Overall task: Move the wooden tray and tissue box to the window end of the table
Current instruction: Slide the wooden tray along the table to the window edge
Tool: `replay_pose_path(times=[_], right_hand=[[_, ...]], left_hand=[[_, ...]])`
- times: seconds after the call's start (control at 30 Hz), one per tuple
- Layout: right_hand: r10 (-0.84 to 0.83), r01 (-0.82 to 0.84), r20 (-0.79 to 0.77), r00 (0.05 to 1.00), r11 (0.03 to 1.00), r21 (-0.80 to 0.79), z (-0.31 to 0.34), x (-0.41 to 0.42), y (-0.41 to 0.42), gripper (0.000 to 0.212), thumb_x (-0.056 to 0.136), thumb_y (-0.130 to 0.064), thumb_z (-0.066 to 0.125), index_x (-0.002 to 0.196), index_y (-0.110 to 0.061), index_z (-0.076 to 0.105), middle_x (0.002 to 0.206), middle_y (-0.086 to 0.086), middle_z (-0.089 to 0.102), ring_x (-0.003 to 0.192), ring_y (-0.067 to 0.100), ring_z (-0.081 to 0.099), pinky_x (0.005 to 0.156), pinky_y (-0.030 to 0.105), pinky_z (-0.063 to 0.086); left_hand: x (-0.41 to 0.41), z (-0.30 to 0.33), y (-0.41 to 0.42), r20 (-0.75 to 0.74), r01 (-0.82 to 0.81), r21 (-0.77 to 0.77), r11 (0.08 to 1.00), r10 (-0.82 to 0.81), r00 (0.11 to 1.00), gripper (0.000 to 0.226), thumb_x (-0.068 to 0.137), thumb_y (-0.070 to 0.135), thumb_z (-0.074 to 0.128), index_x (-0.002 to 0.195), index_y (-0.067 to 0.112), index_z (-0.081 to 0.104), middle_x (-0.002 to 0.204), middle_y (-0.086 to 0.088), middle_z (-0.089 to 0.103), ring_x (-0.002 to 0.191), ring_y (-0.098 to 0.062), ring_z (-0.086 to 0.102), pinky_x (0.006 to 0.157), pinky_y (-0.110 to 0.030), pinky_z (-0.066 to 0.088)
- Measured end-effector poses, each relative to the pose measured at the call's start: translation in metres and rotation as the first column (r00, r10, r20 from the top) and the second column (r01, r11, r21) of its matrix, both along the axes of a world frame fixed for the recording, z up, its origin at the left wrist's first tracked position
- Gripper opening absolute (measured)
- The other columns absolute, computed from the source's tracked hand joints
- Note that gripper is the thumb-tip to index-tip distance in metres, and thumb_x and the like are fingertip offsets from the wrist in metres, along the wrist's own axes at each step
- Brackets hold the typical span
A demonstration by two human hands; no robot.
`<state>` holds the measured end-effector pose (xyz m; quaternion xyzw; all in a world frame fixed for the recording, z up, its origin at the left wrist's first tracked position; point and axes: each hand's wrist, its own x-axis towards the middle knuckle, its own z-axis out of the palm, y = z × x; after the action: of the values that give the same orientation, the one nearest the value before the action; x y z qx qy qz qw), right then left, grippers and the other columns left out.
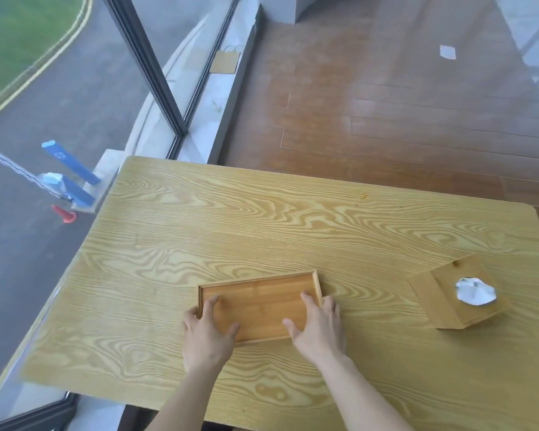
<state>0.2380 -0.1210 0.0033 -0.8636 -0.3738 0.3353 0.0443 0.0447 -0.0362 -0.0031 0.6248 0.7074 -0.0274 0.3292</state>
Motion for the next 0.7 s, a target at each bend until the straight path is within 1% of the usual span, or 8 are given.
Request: replay_pose_path(times=[0.13, 0.27, 0.33, 0.47, 0.6, 0.7], right_hand=[[0.043, -0.044, 0.035, 0.998, 0.999, 0.025, 0.008, -0.016, 0.021, 0.072, 0.09, -0.06, 0.061, 0.151, -0.028, 0.04, 0.131, 0.008, 0.039, 0.124, 0.027, 0.042, 0.094, 0.041, 0.053], [0.085, -0.087, 0.084, 0.993, 0.996, 0.026, 0.019, -0.043, 0.056, 0.065, 0.09, -0.06, 0.06, 0.144, -0.027, 0.047, 0.129, 0.008, 0.04, 0.125, 0.028, 0.042, 0.089, 0.04, 0.053], [0.114, -0.117, 0.104, 0.988, 0.993, 0.031, 0.024, -0.061, 0.076, 0.064, 0.09, -0.061, 0.059, 0.144, -0.027, 0.049, 0.128, 0.008, 0.042, 0.124, 0.029, 0.043, 0.092, 0.04, 0.051], [0.204, -0.212, 0.129, 0.97, 0.976, 0.045, 0.028, -0.103, 0.127, 0.063, 0.09, -0.062, 0.058, 0.142, -0.027, 0.051, 0.127, 0.007, 0.044, 0.123, 0.028, 0.046, 0.092, 0.041, 0.051], [0.294, -0.301, 0.12, 0.948, 0.953, 0.038, 0.026, -0.146, 0.177, 0.061, 0.091, -0.061, 0.058, 0.14, -0.026, 0.053, 0.128, 0.007, 0.044, 0.126, 0.028, 0.044, 0.093, 0.042, 0.051], [0.359, -0.366, 0.115, 0.926, 0.93, 0.043, 0.023, -0.177, 0.216, 0.058, 0.091, -0.06, 0.058, 0.138, -0.026, 0.055, 0.128, 0.007, 0.047, 0.126, 0.028, 0.045, 0.096, 0.042, 0.05]], left_hand=[[-0.019, 0.002, 0.014, 0.031, -0.043, 0.049, 0.998, 0.042, 0.999, 0.07, 0.081, 0.042, 0.077, 0.142, 0.042, 0.043, 0.147, -0.014, 0.035, 0.139, -0.032, 0.035, 0.096, -0.044, 0.047], [-0.05, 0.003, 0.038, 0.078, -0.087, 0.076, 0.993, 0.081, 0.994, 0.066, 0.082, 0.042, 0.076, 0.14, 0.041, 0.045, 0.146, -0.012, 0.035, 0.139, -0.031, 0.036, 0.09, -0.044, 0.049], [-0.072, 0.004, 0.049, 0.089, -0.134, 0.093, 0.987, 0.126, 0.988, 0.064, 0.081, 0.043, 0.075, 0.139, 0.04, 0.046, 0.145, -0.012, 0.037, 0.138, -0.031, 0.038, 0.09, -0.043, 0.049], [-0.12, 0.001, 0.077, 0.113, -0.235, 0.118, 0.965, 0.222, 0.968, 0.061, 0.082, 0.044, 0.073, 0.137, 0.038, 0.049, 0.141, -0.012, 0.04, 0.135, -0.03, 0.04, 0.1, -0.043, 0.046], [-0.165, -0.006, 0.098, 0.143, -0.37, 0.104, 0.923, 0.354, 0.924, 0.057, 0.083, 0.043, 0.072, 0.134, 0.04, 0.049, 0.14, -0.011, 0.039, 0.133, -0.032, 0.044, 0.098, -0.045, 0.049], [-0.195, -0.014, 0.11, 0.147, -0.461, 0.083, 0.884, 0.447, 0.883, 0.054, 0.085, 0.042, 0.07, 0.135, 0.038, 0.05, 0.142, -0.015, 0.038, 0.135, -0.034, 0.039, 0.101, -0.045, 0.045]])
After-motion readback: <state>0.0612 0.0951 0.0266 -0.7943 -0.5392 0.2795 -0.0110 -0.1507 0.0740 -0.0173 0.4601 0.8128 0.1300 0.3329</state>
